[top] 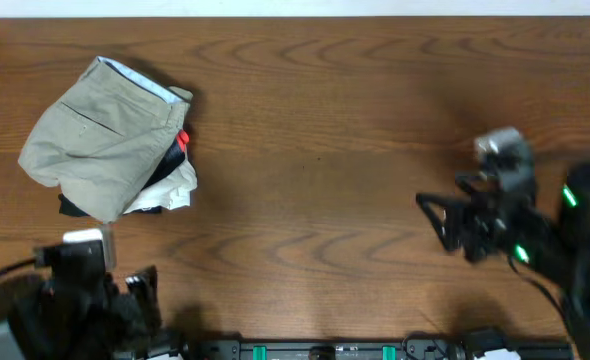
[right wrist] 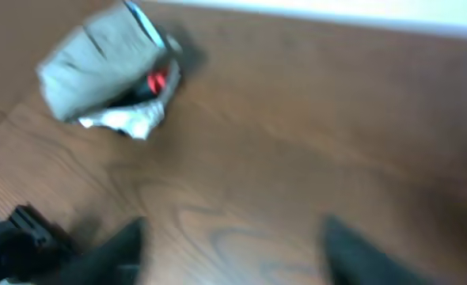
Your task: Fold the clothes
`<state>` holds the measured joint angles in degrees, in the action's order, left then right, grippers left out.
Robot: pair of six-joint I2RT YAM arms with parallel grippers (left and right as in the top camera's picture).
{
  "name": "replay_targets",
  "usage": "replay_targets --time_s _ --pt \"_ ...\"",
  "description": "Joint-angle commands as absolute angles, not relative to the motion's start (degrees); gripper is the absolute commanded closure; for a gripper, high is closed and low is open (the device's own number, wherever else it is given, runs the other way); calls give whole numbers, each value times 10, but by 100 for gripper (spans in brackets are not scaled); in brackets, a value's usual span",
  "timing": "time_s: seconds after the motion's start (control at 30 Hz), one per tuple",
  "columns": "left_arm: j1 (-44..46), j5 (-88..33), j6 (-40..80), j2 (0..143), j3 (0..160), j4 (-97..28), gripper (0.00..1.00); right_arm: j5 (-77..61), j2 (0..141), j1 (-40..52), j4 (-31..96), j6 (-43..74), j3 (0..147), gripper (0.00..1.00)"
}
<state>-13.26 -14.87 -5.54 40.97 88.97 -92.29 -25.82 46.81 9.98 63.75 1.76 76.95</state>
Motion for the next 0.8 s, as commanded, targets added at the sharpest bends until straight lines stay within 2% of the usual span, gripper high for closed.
replay_targets --time_s 0.0,0.17,0.27,0.37,0.77 --pt "-129 -153 -64 388 889 -968 2 -259 416 101 639 3 773 1" --pt "-129 -159 -58 365 889 -968 2 -228 355 101 673 3 773 1" --pt "-129 -181 -4 363 889 -958 2 -227 337 101 701 3 773 1" --pt "-129 -190 55 363 889 -891 2 -227 333 101 730 3 773 1" --pt "-129 -188 55 363 889 -886 2 -253 333 101 754 3 773 1"
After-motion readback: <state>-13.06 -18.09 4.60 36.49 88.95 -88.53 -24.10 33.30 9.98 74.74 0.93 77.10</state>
